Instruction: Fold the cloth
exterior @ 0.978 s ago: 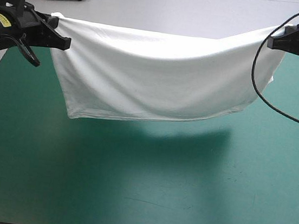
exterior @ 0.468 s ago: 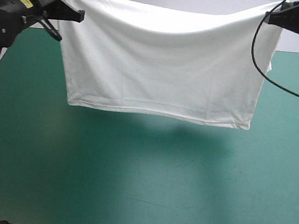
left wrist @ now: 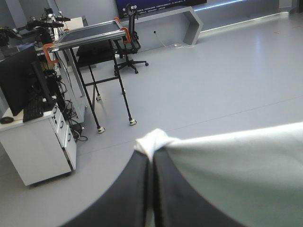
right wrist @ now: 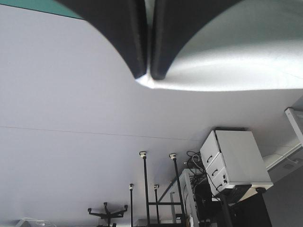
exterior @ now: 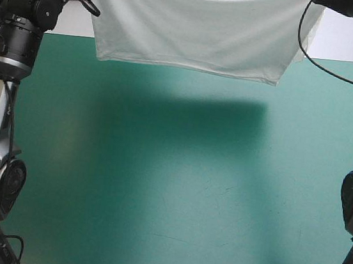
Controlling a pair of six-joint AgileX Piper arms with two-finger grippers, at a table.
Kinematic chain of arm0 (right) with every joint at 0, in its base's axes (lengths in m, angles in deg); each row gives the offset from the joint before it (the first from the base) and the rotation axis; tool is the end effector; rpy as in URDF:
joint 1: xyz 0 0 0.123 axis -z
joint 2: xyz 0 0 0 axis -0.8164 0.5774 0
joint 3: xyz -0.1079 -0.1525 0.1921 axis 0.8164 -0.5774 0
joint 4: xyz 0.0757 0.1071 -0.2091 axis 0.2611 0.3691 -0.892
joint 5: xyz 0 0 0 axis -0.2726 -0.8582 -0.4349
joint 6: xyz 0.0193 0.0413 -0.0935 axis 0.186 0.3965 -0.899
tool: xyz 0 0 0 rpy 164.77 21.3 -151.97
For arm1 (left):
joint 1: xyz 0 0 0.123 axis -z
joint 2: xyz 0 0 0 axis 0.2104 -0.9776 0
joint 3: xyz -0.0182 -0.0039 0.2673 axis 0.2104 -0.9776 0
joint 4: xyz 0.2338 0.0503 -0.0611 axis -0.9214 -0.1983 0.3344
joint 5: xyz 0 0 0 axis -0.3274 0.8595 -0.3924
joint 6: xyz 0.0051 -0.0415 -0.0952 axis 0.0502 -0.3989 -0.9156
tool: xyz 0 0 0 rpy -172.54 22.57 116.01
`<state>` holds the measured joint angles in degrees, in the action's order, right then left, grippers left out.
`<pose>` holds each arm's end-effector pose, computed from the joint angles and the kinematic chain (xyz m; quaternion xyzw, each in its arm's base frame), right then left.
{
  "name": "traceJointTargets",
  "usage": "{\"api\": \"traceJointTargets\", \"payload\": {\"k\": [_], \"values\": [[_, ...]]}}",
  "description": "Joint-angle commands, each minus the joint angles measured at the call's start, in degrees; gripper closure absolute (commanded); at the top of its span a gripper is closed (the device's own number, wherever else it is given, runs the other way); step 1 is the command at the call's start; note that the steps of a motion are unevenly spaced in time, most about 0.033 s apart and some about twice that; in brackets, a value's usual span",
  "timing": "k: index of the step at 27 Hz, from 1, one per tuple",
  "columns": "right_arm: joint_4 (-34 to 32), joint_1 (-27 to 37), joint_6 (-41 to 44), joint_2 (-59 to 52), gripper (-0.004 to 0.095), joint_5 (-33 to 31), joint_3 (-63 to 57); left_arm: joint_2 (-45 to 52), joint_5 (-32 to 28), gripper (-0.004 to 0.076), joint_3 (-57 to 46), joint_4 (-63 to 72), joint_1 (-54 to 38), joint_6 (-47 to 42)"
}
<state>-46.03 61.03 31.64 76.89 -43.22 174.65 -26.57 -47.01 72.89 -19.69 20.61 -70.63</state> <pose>0.4317 -0.0110 0.4904 -0.0592 0.7580 0.1122 0.6398 0.4110 -0.0653 0.5006 0.1286 0.6969 -0.0031 0.7055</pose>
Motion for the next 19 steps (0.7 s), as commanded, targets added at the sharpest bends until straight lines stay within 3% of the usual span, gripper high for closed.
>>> {"api": "traceJointTargets", "payload": {"k": [1,9,15,19], "values": [[1.68,0.79,-2.60,-1.58,0.0925,3.76,1.95,0.04,-2.95,0.0733,2.37,2.21,0.20,-0.21],[1.48,1.31,-4.75,-0.36,0.0925,-10.85,-7.99,-3.27,21.41,0.0733,2.29,2.23,0.11,-3.35],[-0.09,1.31,-7.80,-6.68,0.0925,-11.90,-25.58,-3.16,40.34,0.0733,2.29,2.53,0.11,-5.02],[-1.54,1.31,-9.56,-13.43,0.0925,-10.89,-40.14,-0.43,46.67,0.0733,-2.69,5.10,0.11,-6.01]]}}
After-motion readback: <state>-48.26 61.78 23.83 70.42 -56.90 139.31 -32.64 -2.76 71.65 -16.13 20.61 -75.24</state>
